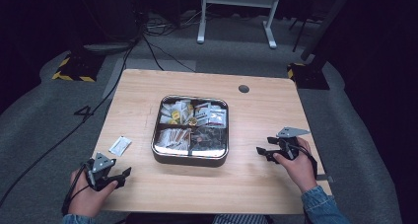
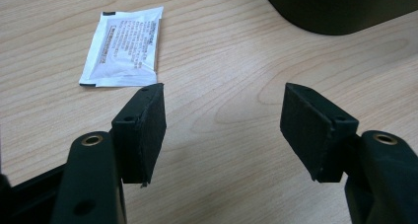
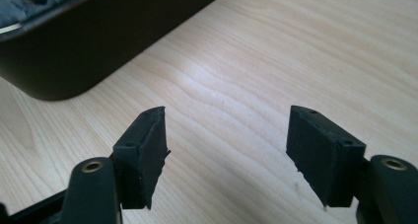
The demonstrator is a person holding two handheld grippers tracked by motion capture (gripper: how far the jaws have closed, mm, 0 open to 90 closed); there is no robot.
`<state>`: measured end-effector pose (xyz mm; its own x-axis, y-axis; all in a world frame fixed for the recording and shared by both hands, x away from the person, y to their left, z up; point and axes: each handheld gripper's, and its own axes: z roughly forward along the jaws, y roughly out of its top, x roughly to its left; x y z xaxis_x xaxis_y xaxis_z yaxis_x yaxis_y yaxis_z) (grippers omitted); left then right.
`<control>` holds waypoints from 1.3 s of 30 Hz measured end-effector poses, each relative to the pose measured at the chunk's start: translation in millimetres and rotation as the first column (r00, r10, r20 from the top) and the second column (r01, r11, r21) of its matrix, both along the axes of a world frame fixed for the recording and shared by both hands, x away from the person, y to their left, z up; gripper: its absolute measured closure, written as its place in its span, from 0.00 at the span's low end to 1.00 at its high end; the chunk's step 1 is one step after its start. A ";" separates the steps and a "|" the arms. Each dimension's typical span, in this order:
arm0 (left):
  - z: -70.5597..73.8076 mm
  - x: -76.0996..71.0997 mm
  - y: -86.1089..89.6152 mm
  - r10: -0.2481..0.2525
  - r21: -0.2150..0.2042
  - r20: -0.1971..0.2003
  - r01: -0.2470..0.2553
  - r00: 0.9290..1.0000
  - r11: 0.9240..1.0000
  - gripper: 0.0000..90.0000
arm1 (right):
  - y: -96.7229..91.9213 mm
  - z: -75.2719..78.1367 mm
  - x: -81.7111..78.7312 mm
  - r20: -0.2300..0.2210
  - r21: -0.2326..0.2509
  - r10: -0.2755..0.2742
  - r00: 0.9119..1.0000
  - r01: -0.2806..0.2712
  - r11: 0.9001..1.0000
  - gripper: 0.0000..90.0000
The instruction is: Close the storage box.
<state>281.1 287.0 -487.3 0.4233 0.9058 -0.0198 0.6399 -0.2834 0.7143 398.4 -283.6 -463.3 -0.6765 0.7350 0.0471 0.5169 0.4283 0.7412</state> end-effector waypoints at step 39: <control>-4.2 3.2 -4.6 -0.015 -0.002 -0.010 0.015 1.000 1.000 0.38 | 9.1 -43.0 -13.4 0.005 -0.074 0.054 0.999 -0.053 0.996 0.01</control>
